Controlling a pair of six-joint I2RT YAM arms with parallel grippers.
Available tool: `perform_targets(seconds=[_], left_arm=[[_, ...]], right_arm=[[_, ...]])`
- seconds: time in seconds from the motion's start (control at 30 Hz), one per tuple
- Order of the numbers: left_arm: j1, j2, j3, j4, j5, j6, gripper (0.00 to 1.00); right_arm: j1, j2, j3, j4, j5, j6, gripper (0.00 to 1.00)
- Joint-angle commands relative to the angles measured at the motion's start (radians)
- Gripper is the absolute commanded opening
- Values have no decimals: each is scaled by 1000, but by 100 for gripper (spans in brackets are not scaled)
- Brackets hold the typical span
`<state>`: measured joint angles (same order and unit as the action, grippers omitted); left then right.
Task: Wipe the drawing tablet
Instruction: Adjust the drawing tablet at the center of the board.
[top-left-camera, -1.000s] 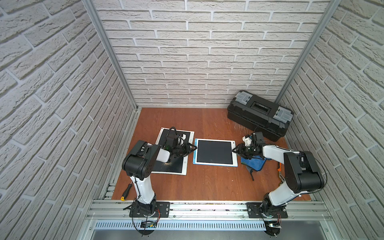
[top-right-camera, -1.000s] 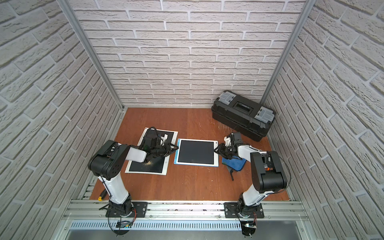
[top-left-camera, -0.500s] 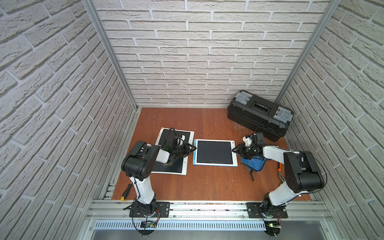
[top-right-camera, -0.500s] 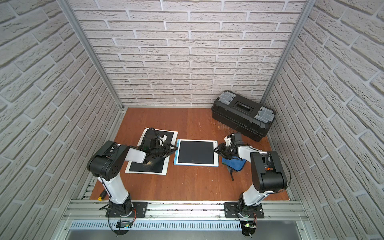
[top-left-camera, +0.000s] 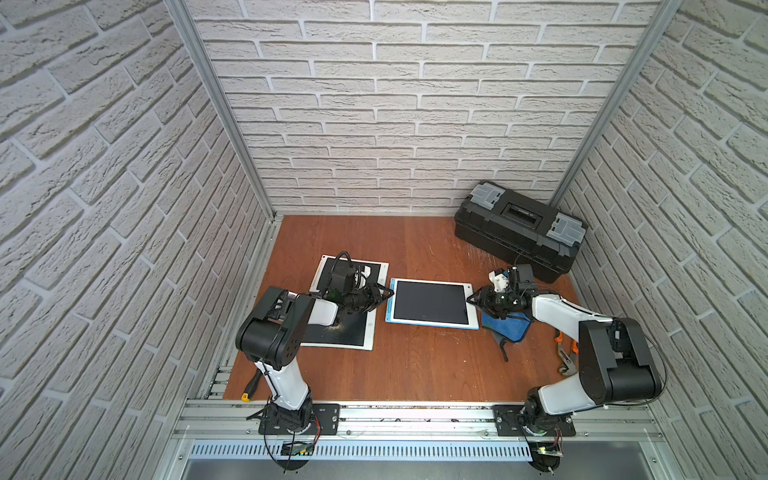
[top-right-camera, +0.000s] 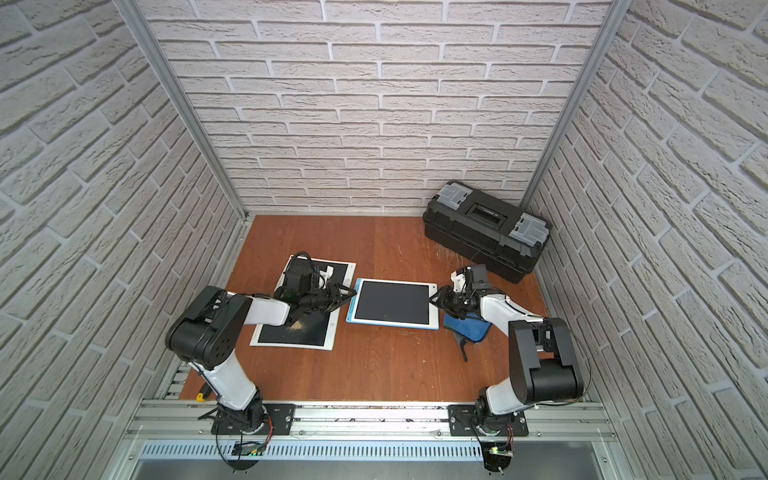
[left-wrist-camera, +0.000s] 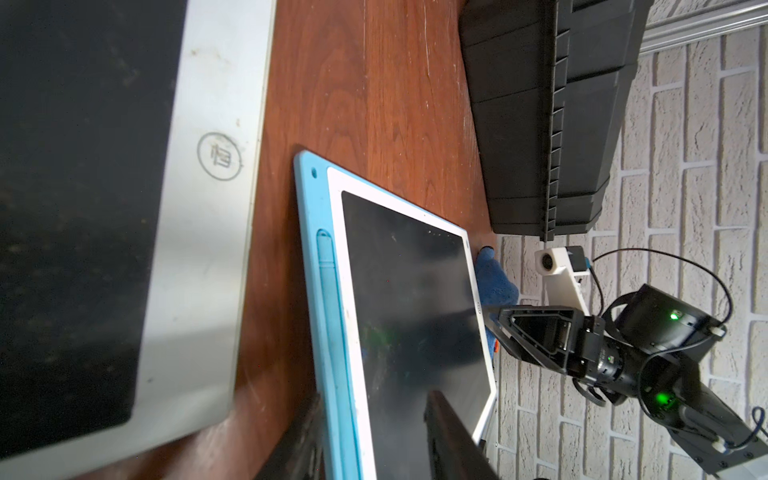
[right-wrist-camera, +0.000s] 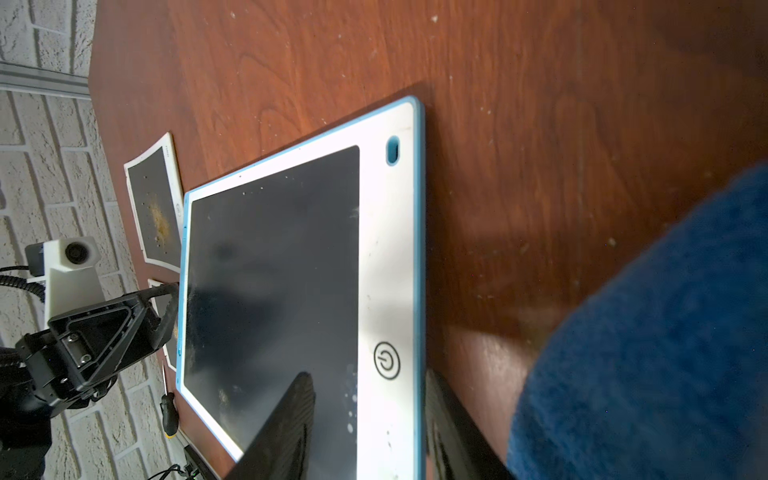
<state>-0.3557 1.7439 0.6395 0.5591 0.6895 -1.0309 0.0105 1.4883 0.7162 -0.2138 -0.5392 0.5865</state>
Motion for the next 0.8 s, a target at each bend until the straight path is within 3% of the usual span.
perform_targets(seconds=[0.0,0.4,0.77], left_arm=[[-40,-35,29,62,90,-17,42],[-38,-34,33,45,78,-23,42],[-26,55,31,21,76,4,40]], right_arm=[[27,-13,13,-1,-100,-16,45],[26,4,-46,106,-142,49,42],[22,-42,-40,118,-127,68,41]])
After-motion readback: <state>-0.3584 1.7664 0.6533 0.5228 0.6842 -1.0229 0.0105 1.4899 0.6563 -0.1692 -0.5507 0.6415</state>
